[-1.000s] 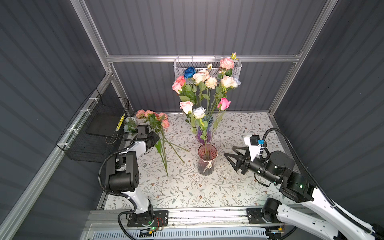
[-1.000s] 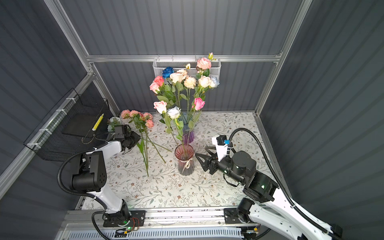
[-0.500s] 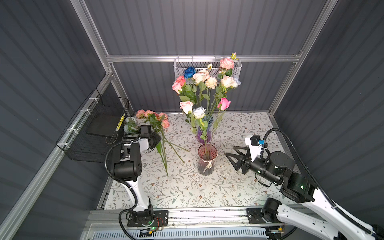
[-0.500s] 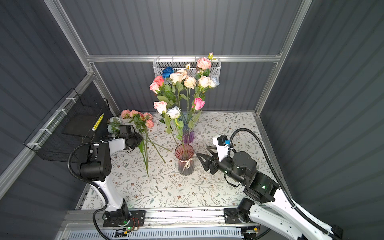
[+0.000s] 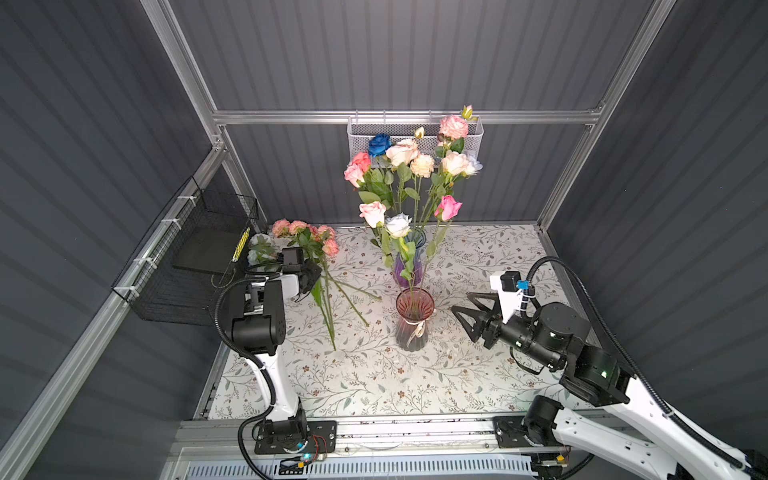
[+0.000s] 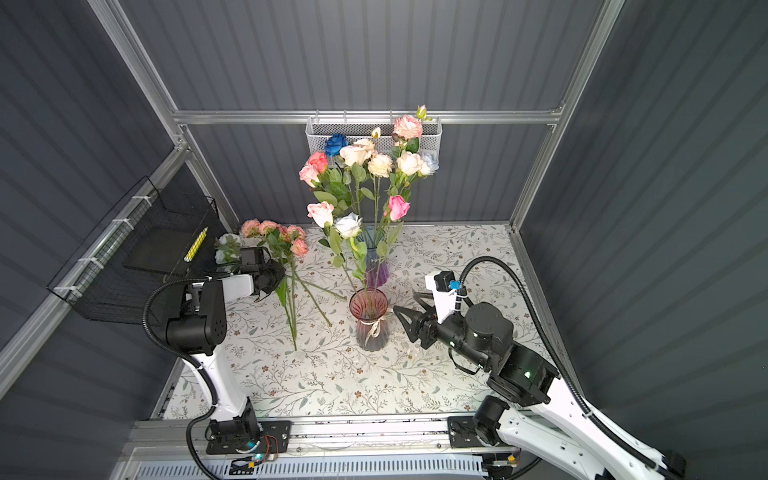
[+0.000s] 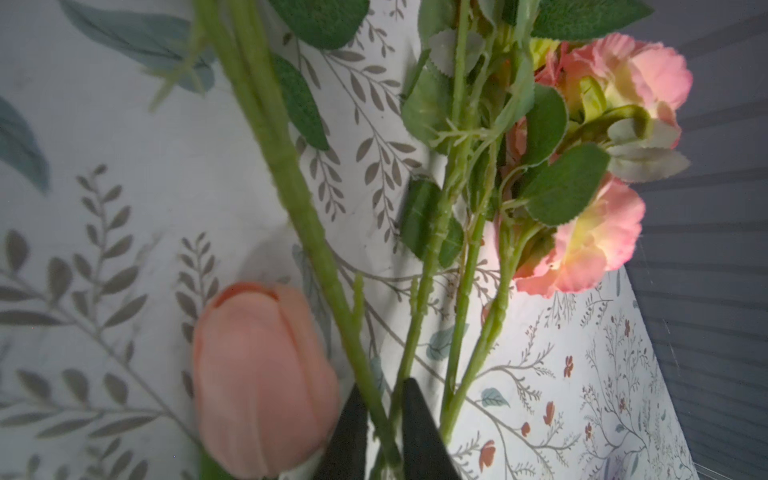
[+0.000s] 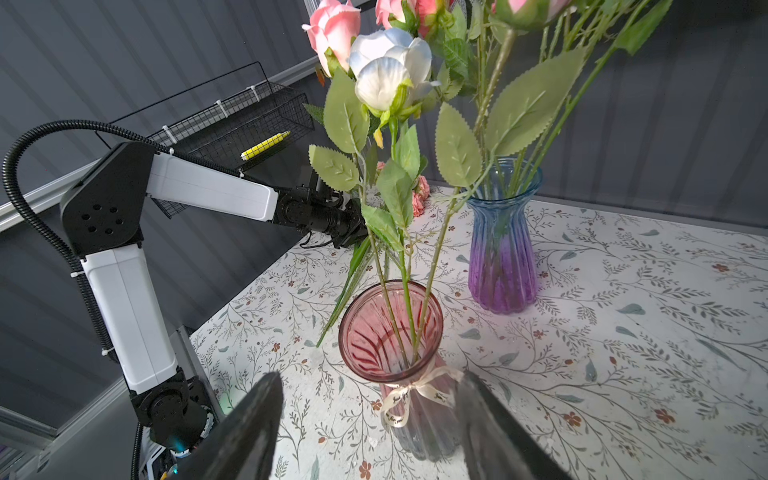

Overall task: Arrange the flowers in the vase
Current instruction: 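Grasp another long stem among the loose flowers with the left gripper, then lift the white flower with the left gripper while the right gripper reaches toward it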

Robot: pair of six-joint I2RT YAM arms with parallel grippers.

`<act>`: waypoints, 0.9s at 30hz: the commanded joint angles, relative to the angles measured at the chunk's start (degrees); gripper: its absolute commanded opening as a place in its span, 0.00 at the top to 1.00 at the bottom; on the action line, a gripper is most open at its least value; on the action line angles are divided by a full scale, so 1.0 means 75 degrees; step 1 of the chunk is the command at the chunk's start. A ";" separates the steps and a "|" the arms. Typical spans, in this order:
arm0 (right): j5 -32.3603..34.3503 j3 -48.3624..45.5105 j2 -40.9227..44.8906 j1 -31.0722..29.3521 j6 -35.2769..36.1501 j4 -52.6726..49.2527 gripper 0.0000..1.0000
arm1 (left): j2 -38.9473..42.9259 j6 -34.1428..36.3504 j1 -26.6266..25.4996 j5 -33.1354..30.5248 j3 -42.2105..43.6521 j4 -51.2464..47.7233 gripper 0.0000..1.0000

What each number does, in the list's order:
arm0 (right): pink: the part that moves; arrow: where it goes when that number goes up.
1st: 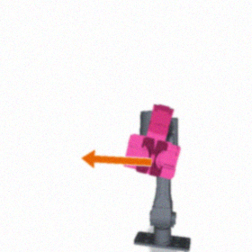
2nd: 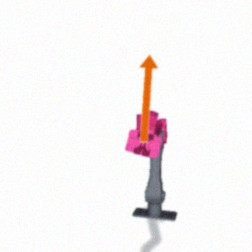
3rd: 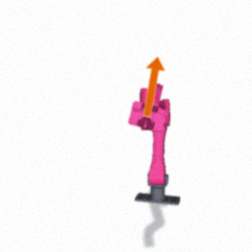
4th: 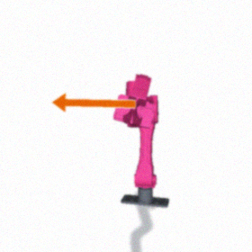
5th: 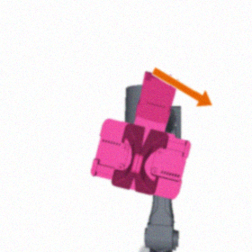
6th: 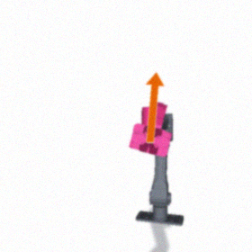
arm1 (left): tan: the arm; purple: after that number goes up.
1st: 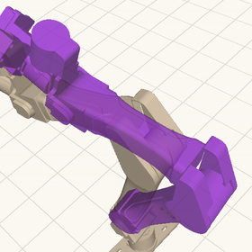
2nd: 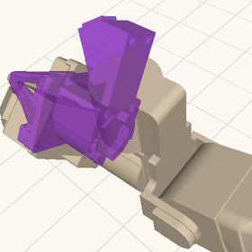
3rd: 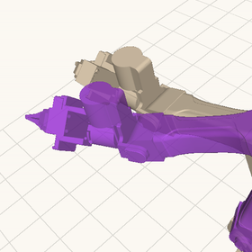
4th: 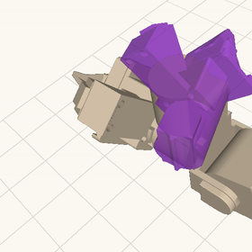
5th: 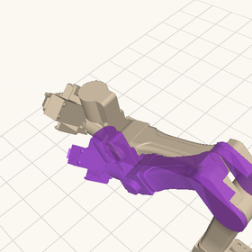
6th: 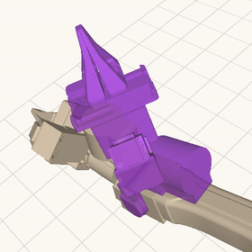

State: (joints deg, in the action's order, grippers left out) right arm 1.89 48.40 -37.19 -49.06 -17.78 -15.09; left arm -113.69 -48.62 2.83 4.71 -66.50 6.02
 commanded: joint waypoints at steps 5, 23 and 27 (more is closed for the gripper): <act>0.0114 0.0055 0.0146 0.0026 0.0109 -0.0036 0.32 | 0.0157 -0.0065 0.0030 -0.0180 -0.0057 0.0156 0.98; -0.0055 0.0327 0.0169 0.0037 -0.0065 -0.0195 0.31 | 0.3844 0.0304 -0.0197 0.0088 0.0091 -0.0929 1.00; -0.0363 0.0566 0.0100 0.0037 -0.0165 -0.0272 0.31 | 0.5283 0.0627 -0.0476 0.0310 0.0052 -0.1703 1.00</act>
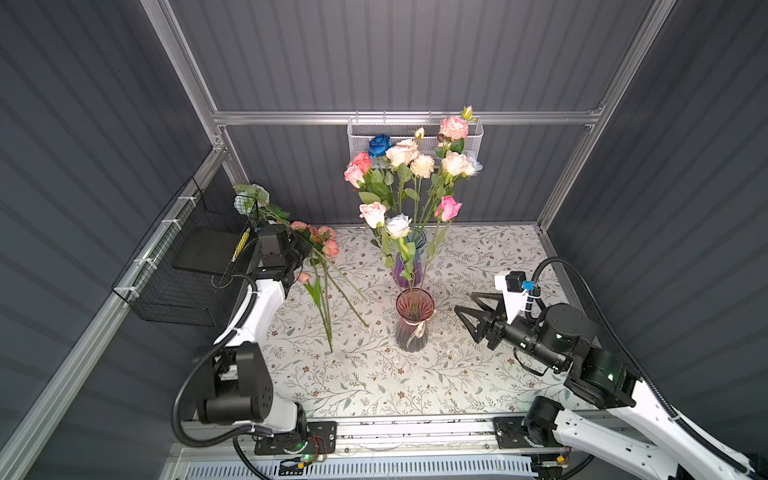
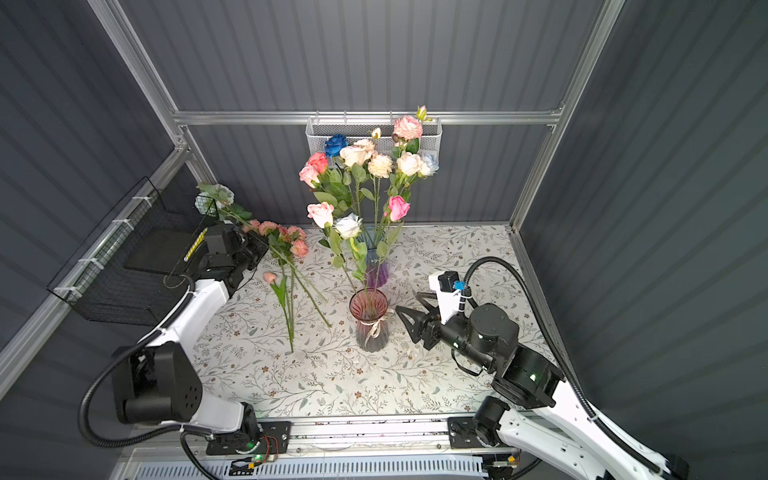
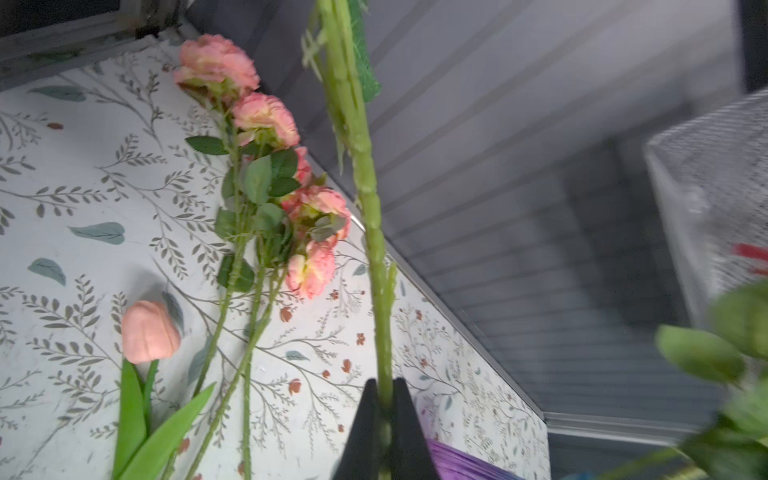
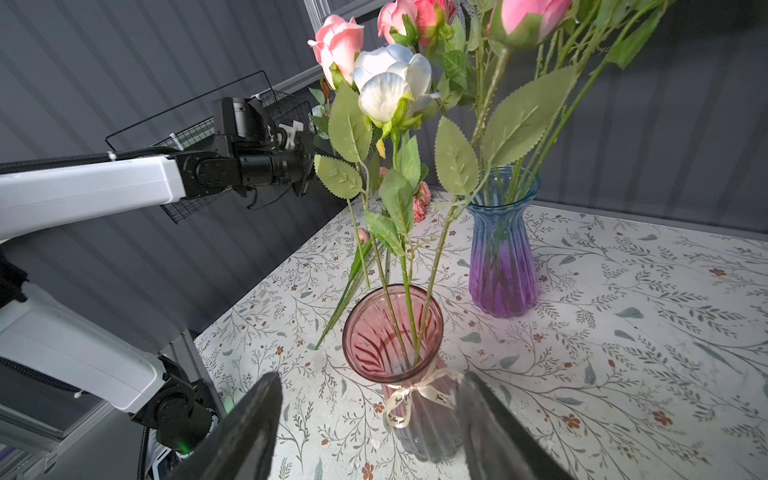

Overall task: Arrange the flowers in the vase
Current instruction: 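Lift the white flower with the left gripper while the right gripper reaches toward it, then grasp the white flower stem with the right gripper and open the left gripper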

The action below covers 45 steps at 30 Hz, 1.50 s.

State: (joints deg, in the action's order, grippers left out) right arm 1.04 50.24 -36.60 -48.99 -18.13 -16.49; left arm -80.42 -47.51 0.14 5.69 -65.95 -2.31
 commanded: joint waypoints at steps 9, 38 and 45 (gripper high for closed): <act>-0.1371 0.0964 -0.0414 0.0017 -0.0275 -0.0107 0.30 | 0.3608 0.1164 -0.0288 0.1695 -0.0659 -0.2457 1.00; -0.3939 0.7541 -0.7190 -0.2443 0.0872 -0.0814 0.40 | 0.5496 0.0369 -0.0564 0.7255 0.0400 0.1118 1.00; -0.3995 0.7327 -0.7274 -0.2444 0.0847 -0.0388 1.00 | 0.5548 0.0637 -0.0605 0.7018 0.0429 0.0625 0.81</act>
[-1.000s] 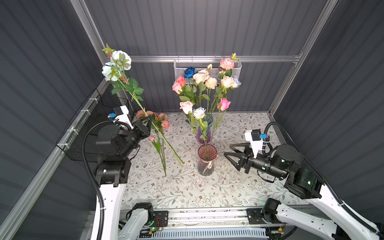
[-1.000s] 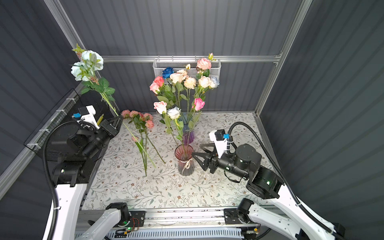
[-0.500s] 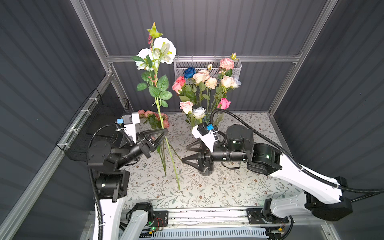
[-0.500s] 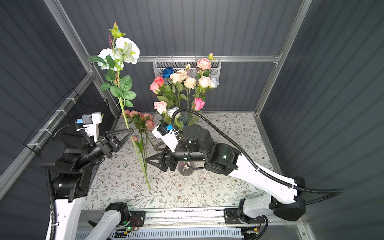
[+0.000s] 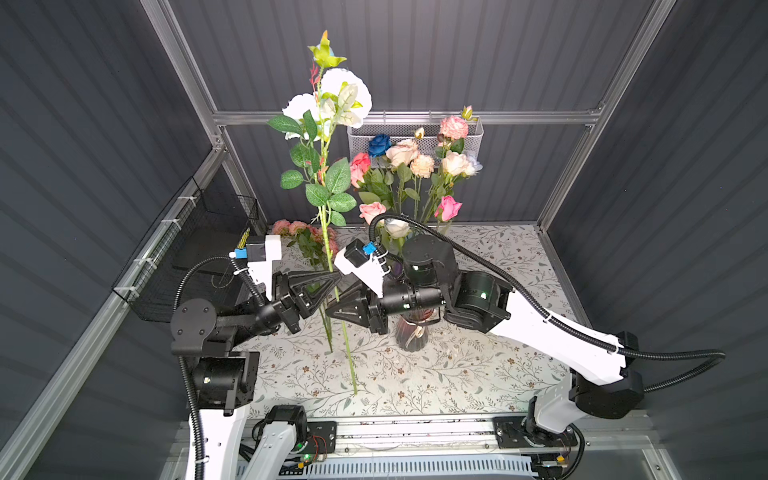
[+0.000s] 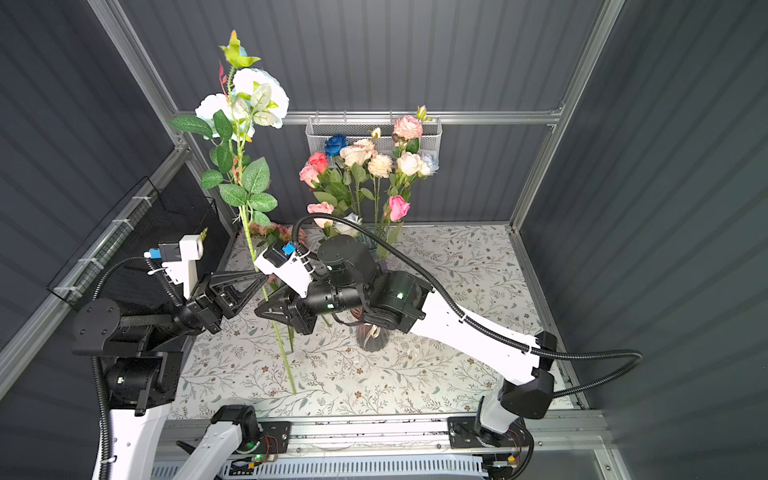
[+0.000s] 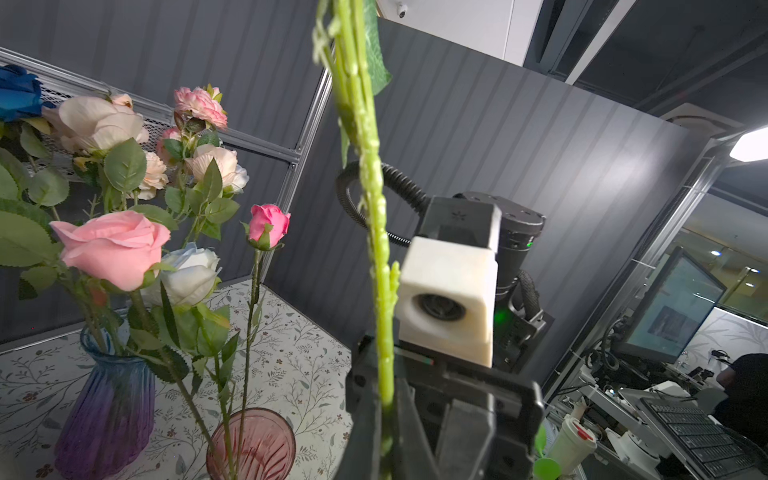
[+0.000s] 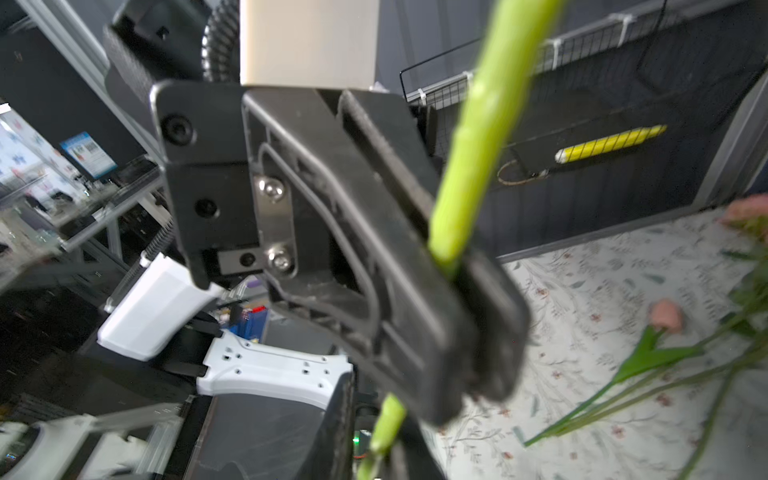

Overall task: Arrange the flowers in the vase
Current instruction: 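Grasp the white flower stem with the right gripper and open the left gripper, then lower the white flower into the red-pink vase with the right gripper while left withdraws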

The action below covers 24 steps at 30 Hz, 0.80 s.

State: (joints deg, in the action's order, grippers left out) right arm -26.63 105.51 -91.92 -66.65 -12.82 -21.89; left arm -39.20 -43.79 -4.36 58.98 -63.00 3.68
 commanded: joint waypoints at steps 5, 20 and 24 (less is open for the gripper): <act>0.0248 -0.1009 0.0716 -0.0079 0.0171 0.0861 1.00 | 0.0227 0.0249 -0.0005 -0.0644 0.0160 -0.0463 0.27; 0.4096 -0.3570 0.3884 0.0055 0.1502 0.0982 1.00 | 0.0949 0.0946 -0.0008 -0.3472 0.0929 -0.2109 0.00; 0.4757 -0.3715 0.4002 0.0471 0.2098 0.1647 1.00 | 0.0899 0.0812 -0.0005 -0.3401 0.1322 -0.2016 0.00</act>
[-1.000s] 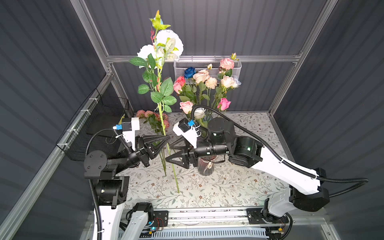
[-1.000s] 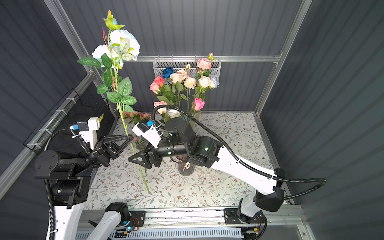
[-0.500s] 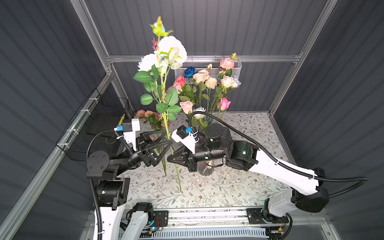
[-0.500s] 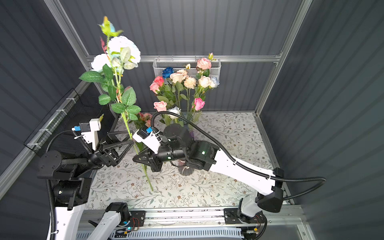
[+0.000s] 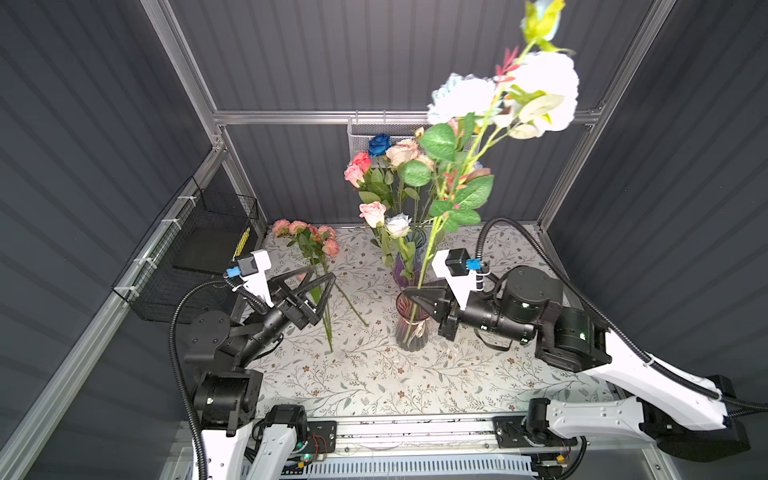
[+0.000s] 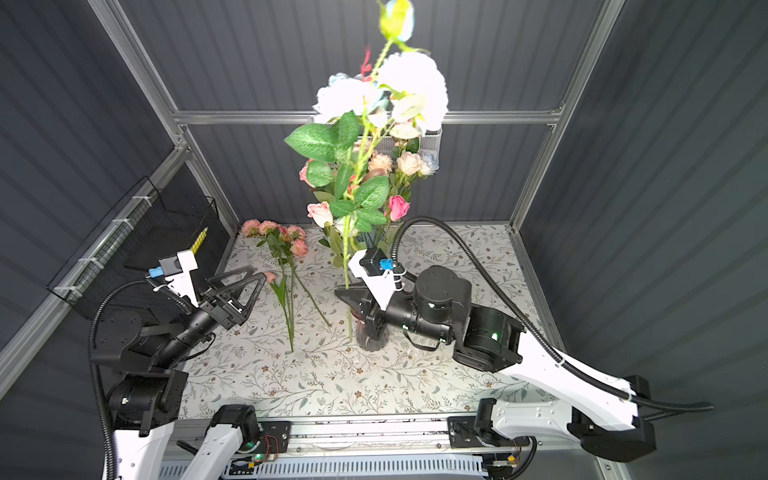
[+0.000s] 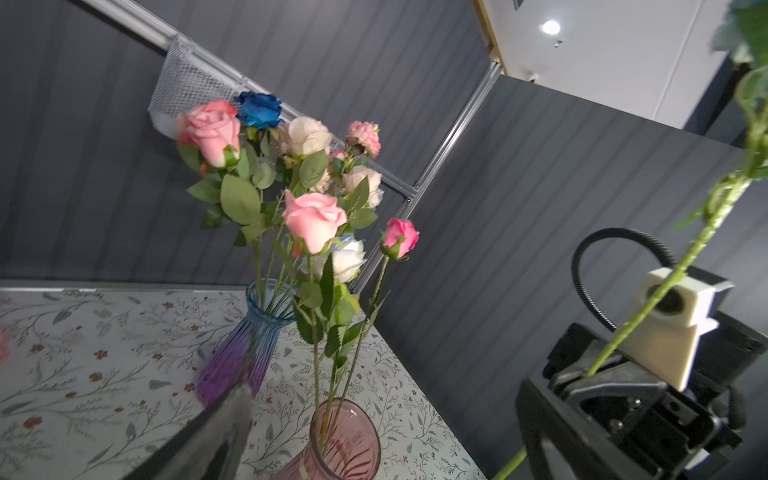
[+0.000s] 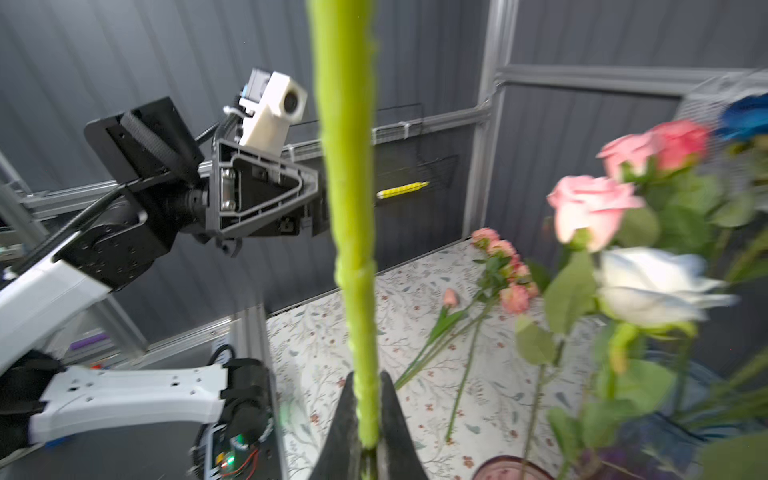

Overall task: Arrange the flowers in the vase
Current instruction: 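Lower the white flower into the red-pink vase with the right gripper while left withdraws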

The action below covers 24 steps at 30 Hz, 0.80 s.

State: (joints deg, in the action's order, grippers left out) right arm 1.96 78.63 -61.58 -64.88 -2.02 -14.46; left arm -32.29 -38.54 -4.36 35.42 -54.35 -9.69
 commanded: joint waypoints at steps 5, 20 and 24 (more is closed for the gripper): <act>0.0806 -0.0222 -0.0296 0.1109 0.0902 0.1261 1.00 | -0.0010 0.0158 -0.0005 -0.0290 0.0303 -0.0429 0.00; 0.0583 -0.2900 -0.0929 0.1796 -0.0539 0.2959 1.00 | -0.0086 0.0208 -0.0007 -0.0474 0.0816 -0.0591 0.01; 0.0550 -0.3124 -0.0843 0.1797 -0.1003 0.2805 0.76 | -0.0129 0.0212 -0.0005 -0.0501 0.0907 -0.0636 0.01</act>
State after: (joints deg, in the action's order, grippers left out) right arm 5.74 55.42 -69.43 -51.53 -5.65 3.31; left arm -33.12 -37.65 -4.36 31.92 -48.16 -14.24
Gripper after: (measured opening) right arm 0.202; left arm 0.995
